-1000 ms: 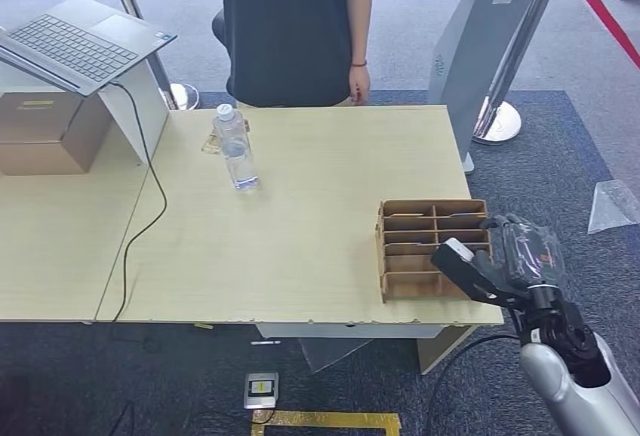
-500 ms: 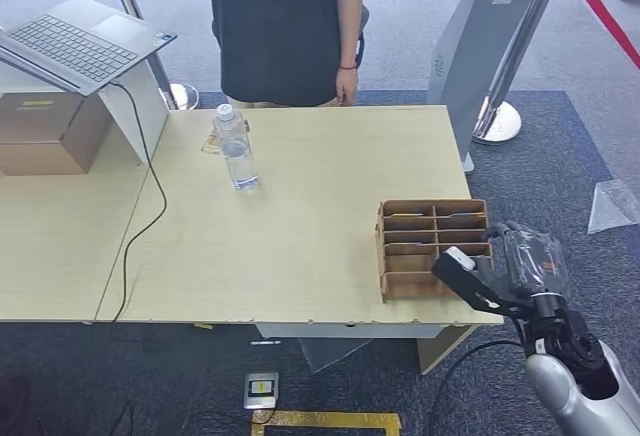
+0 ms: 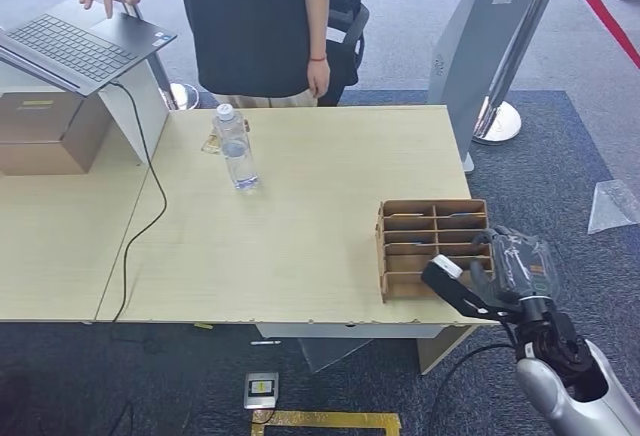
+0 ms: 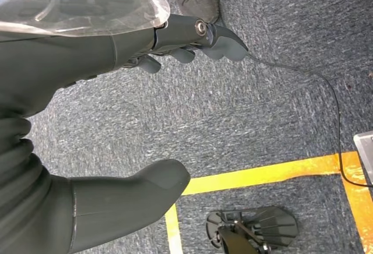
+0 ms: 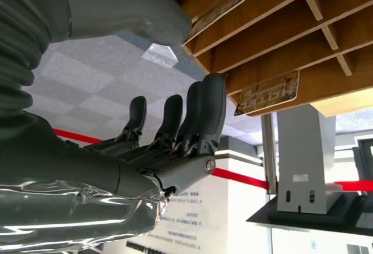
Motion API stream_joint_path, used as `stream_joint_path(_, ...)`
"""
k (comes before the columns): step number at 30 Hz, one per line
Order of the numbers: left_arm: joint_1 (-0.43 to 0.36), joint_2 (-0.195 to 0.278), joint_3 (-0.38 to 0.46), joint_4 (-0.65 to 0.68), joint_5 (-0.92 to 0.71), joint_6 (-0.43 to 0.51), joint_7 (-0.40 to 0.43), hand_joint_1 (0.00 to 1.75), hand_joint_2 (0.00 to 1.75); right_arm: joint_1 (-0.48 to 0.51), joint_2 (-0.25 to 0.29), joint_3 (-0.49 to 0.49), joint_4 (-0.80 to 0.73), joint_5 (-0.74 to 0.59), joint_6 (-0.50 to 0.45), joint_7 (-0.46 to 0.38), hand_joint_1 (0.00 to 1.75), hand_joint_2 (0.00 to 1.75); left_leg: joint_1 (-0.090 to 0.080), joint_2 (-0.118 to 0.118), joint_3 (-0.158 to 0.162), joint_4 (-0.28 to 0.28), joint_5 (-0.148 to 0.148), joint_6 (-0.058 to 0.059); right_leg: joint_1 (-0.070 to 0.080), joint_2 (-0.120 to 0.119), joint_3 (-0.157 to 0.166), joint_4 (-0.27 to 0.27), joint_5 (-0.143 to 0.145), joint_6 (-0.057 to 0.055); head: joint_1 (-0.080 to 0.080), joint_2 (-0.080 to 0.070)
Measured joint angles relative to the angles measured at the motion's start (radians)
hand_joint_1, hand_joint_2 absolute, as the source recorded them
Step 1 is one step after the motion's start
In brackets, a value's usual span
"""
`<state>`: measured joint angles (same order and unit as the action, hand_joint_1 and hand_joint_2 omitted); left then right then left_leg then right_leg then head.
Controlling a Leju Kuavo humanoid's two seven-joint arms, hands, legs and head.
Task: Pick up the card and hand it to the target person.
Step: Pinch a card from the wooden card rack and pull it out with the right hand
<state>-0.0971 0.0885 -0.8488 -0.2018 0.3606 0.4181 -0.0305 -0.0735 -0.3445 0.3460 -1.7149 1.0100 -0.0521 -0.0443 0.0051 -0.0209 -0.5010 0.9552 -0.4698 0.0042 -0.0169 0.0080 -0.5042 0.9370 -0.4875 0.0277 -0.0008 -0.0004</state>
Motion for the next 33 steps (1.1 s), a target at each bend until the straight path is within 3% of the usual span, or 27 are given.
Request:
stream_joint_path(5,0.0,0.0,0.0,0.0,-0.001,0.0,0.0,0.0,1.75,-0.008,0.0,0.021,0.012,0.009,-0.006,0.0,0.81,1.75,0.0,0.0,0.0,0.0,0.0,0.0,0.0,0.0,0.0,0.0,0.0,0.0,0.0,0.0)
stream_joint_path(17,0.0,-0.002,0.0,0.0,0.001,0.0,0.0,0.0,1.75,-0.024,0.002,0.065,0.056,0.026,-0.038,-0.005,0.95,1.75,0.0,0.0,0.0,0.0,0.0,0.0,0.0,0.0,0.0,0.0,0.0,0.0,0.0,0.0)
stream_joint_path(33,0.0,-0.006,0.0,0.0,-0.004,-0.002,0.0,0.0,1.75,-0.039,0.011,0.101,0.107,0.041,-0.047,0.001,0.93,1.75,0.0,0.0,0.0,0.0,0.0,0.0,0.0,0.0,0.0,0.0,0.0,0.0,0.0,0.0)
